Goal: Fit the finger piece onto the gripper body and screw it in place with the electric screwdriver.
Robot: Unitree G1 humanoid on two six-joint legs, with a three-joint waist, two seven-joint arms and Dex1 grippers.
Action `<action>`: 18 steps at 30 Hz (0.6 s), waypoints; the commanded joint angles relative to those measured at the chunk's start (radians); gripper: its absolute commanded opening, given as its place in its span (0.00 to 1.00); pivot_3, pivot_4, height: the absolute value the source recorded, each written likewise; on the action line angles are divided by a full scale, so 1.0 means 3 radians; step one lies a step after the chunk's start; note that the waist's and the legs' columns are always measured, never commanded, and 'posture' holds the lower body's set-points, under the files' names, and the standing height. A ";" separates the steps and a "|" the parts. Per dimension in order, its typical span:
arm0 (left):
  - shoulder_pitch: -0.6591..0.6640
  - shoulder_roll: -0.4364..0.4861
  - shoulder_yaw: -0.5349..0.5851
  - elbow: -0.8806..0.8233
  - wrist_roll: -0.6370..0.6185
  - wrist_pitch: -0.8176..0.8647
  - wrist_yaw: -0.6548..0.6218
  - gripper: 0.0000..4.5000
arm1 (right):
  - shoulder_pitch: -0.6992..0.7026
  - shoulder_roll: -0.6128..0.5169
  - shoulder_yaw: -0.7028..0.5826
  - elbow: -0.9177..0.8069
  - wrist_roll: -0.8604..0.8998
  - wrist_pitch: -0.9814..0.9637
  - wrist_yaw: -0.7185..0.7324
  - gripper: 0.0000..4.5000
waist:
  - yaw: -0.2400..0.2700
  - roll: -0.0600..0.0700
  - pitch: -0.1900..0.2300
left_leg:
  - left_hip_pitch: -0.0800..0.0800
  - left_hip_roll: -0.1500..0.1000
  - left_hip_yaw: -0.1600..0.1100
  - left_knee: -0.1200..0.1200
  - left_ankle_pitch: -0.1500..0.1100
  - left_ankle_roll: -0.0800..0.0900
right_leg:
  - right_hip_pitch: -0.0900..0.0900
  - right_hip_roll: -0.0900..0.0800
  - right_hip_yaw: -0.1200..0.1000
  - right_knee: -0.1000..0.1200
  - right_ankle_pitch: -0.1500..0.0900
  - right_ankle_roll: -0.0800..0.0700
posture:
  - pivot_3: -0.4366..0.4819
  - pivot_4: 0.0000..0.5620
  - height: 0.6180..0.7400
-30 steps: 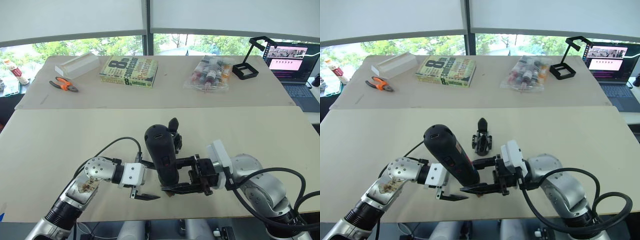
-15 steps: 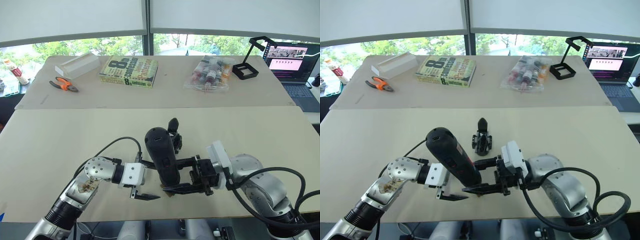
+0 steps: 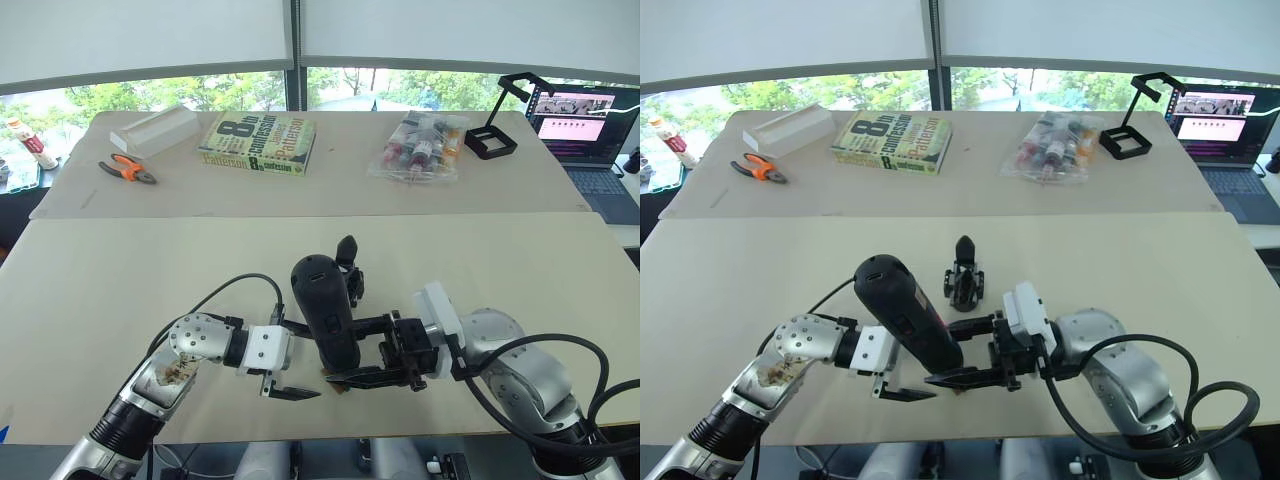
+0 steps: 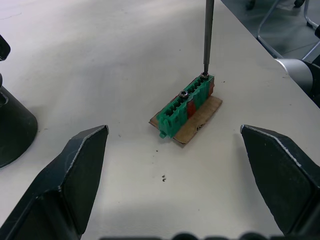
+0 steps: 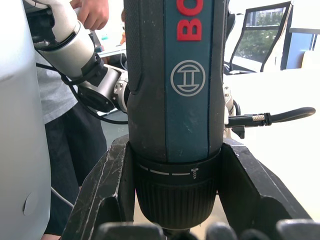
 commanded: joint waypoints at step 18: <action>-0.0049 0.0000 0.0044 -0.0023 -0.0054 -0.0047 0.0001 1.00 | -0.0058 0.0052 -0.0023 -0.0085 0.0036 -0.0109 0.0004 0.42 | 0.0000 0.0000 0.0000 | 0.0000 0.0000 0.0000 0.0000 0.0000 0.0000 | 0.0000 0.0000 0.0000 0.0000 0.0000 0.0000 | 0.48 0.27 1.00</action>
